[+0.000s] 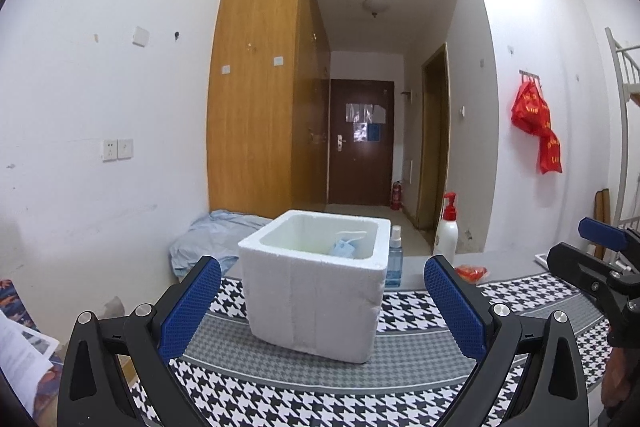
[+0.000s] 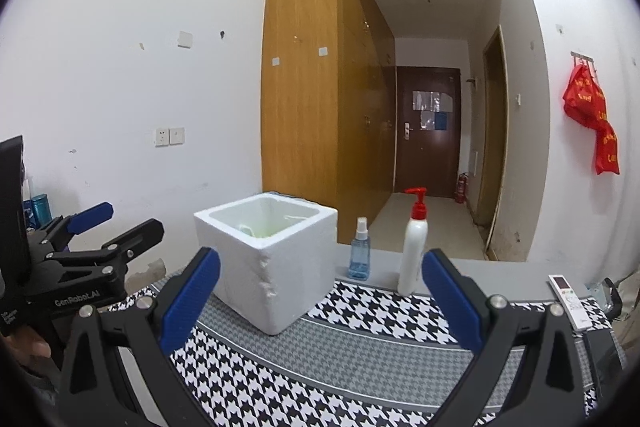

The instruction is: Organize soft objects

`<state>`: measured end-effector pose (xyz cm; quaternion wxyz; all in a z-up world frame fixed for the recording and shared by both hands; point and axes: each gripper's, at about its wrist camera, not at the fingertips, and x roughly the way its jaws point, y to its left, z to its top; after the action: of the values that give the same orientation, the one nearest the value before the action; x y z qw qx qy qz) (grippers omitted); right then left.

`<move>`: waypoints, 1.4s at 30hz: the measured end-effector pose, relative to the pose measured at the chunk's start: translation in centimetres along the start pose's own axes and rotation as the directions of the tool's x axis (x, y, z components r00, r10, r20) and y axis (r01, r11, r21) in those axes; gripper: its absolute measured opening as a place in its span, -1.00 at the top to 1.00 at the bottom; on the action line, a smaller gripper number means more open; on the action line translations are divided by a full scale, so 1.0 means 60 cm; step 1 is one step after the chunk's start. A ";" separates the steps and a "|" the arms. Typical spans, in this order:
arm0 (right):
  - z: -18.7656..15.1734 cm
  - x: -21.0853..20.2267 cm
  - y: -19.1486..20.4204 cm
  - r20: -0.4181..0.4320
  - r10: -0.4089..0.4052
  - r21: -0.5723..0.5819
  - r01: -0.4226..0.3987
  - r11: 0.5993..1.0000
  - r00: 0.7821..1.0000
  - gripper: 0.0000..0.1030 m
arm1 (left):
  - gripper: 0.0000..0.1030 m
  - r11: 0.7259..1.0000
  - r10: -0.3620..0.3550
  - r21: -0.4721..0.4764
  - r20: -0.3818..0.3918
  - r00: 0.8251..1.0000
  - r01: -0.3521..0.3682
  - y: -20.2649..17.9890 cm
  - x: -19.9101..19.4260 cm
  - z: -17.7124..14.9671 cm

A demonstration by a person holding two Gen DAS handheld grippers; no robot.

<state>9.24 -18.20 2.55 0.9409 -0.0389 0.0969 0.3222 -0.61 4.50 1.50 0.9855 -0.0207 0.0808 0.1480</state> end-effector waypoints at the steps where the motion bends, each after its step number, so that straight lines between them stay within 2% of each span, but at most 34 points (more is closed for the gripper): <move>1: -0.003 -0.001 -0.001 -0.002 0.001 0.002 -0.001 1.000 1.000 -0.99 | -0.98 1.000 -0.002 0.000 -0.001 1.000 0.002 -0.001 -0.001 -0.003; 10: -0.037 0.005 -0.007 -0.042 -0.020 0.011 0.020 1.000 0.999 -0.99 | -0.98 0.999 -0.030 0.008 -0.024 0.999 0.031 -0.018 -0.006 -0.033; 18: -0.051 -0.014 -0.010 -0.020 -0.023 0.011 0.023 1.000 1.000 -0.99 | -0.98 1.000 -0.015 0.025 -0.024 1.000 0.015 -0.026 -0.012 -0.048; 38: -0.076 -0.035 -0.010 -0.041 -0.026 0.035 0.028 0.999 0.999 -0.99 | -0.98 0.998 -0.042 0.041 -0.050 0.998 0.044 -0.033 -0.038 -0.064; 42: -0.075 -0.041 -0.007 -0.035 -0.027 0.031 0.028 0.999 0.999 -0.99 | -0.98 0.998 -0.049 0.041 -0.037 0.998 0.050 -0.035 -0.046 -0.063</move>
<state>6.87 -20.62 -1.31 0.9440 -0.0308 0.1177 0.3067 -3.16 1.48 -1.73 0.9875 -0.0048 0.1008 0.1213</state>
